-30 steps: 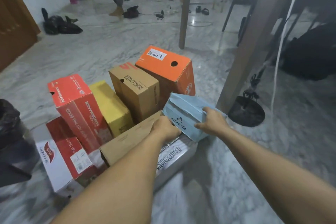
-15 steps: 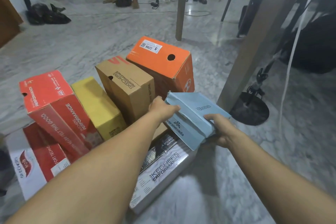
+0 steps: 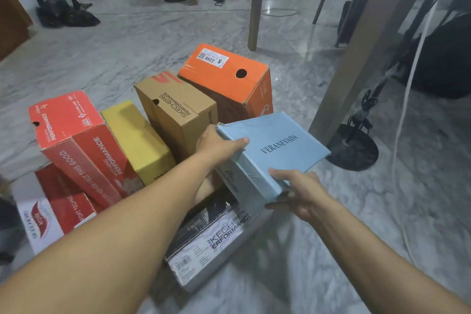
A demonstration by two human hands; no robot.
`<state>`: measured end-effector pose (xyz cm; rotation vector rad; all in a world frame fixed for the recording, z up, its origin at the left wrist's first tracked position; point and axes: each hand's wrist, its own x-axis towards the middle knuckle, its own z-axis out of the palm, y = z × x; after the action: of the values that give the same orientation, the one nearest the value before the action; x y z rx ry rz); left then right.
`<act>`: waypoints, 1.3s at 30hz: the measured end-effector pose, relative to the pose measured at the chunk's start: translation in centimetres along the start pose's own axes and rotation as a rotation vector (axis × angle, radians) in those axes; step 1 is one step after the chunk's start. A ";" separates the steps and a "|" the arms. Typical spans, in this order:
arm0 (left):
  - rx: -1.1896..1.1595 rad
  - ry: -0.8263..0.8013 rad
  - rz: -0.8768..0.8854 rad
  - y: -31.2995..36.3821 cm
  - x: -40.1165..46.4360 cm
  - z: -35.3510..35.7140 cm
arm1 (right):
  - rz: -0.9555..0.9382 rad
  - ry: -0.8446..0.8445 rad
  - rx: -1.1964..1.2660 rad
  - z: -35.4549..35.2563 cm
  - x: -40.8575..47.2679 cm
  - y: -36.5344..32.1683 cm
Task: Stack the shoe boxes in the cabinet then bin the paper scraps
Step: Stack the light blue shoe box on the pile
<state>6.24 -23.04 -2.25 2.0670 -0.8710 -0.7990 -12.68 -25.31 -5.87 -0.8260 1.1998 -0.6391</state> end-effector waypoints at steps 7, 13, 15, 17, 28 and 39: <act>-0.050 0.113 -0.134 -4.2 -2.1 -4.8 | -0.003 0.040 -0.135 4.9 -2.9 4.1; -0.129 0.172 -0.155 -6.2 -2.7 -5.4 | -0.226 0.528 -0.382 1.9 0.2 0.0; -0.069 0.201 -0.171 -6.2 -2.9 -5.4 | -0.316 0.536 -0.600 -0.2 1.2 -2.1; 0.008 0.186 -0.220 -6.0 -3.6 -5.6 | -0.320 0.390 -0.680 -2.1 1.8 -3.2; -0.314 -0.179 -0.147 -5.5 -9.6 -10.0 | -0.538 0.168 -0.674 -1.4 -4.3 -4.2; -0.344 -0.085 0.065 -5.9 -18.2 -19.4 | -0.715 -0.083 -0.870 6.3 -11.0 -7.6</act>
<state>12.23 1.58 7.79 1.7071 -0.7811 -0.9353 -9.35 -19.45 7.24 -2.0481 1.0820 -0.6255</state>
